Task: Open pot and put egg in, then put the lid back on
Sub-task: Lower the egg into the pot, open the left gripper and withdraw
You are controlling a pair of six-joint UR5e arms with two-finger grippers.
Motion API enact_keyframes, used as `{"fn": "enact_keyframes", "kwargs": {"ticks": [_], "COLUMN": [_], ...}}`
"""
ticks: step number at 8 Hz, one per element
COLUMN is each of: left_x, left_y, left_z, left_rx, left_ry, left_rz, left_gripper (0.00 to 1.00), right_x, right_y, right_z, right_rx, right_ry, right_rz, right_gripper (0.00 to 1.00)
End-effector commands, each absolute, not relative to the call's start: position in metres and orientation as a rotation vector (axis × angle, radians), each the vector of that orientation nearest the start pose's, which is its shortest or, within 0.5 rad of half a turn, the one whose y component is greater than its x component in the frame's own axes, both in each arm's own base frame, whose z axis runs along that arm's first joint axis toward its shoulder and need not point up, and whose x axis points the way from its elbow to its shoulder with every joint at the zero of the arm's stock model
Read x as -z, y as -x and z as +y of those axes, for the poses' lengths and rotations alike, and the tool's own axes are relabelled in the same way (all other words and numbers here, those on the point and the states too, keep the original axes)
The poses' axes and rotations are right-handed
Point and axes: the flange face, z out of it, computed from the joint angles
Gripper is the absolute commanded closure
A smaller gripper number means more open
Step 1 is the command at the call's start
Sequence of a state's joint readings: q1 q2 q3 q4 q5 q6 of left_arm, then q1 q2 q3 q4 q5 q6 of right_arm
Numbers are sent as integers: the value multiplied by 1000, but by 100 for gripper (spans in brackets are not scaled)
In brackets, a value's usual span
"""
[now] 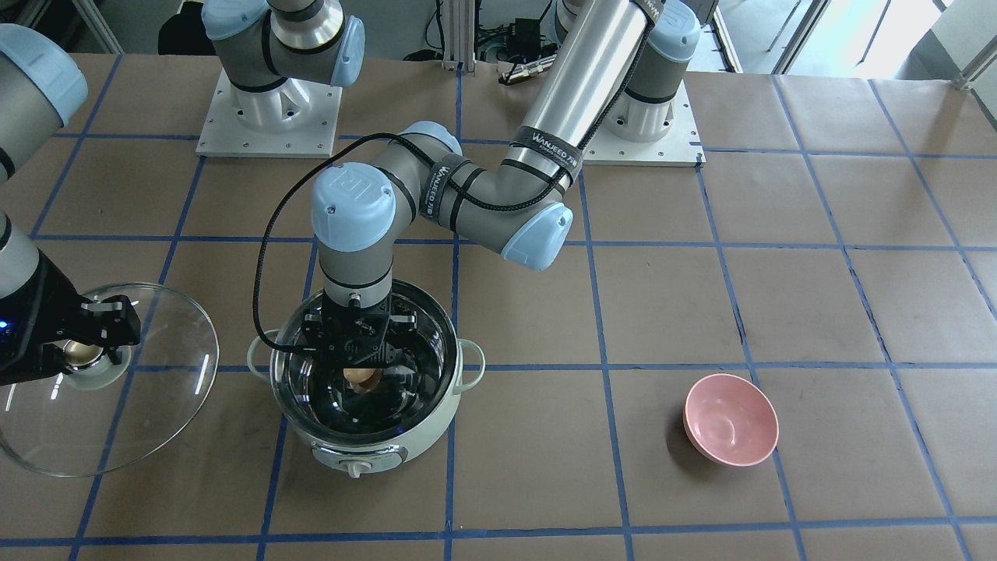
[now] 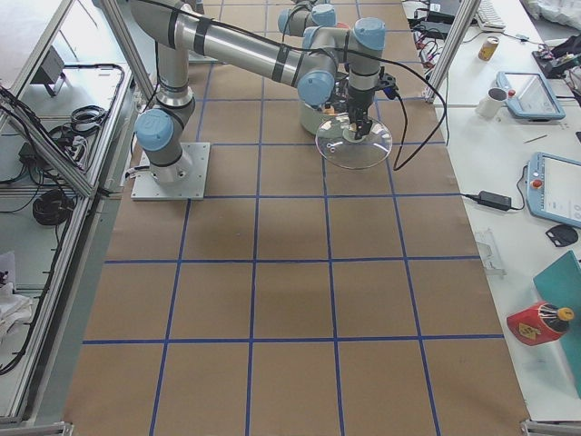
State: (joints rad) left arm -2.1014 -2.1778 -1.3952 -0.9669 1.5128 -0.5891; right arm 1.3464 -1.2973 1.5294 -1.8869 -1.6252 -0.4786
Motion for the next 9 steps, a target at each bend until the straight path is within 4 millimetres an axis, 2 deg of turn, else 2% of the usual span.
{"fn": "enact_keyframes", "kwargs": {"ticks": [1,2,3,4,5,6,7,8,9], "left_x": [-344,-381,-420,-455,-471,-485,-503,-515,-514], "left_y": [471,455,429,388,347,307,266,227,190], "left_z": [-528,-516,-509,-515,-529,-544,-550,-548,-544], "left_rx": [273,257,277,311,330,379,439,472,451], "left_ry": [92,101,136,224,236,230,205,183,127], "left_rz": [3318,3309,3303,3294,3280,3264,3248,3228,3205], "left_gripper": [0,0,0,0,0,0,0,0,0], "right_x": [-392,-394,-395,-396,-409,-414,-415,-415,-412], "right_y": [9,9,8,3,-19,-66,-107,-145,-190], "right_z": [-617,-616,-615,-614,-607,-602,-596,-586,-575], "right_rx": [102,105,111,107,135,146,155,154,155], "right_ry": [403,400,378,368,180,144,133,51,36], "right_rz": [3192,3196,3189,3189,3194,3188,3189,3175,3166], "right_gripper": [100,100,100,100,100,100,100,100,100]}}
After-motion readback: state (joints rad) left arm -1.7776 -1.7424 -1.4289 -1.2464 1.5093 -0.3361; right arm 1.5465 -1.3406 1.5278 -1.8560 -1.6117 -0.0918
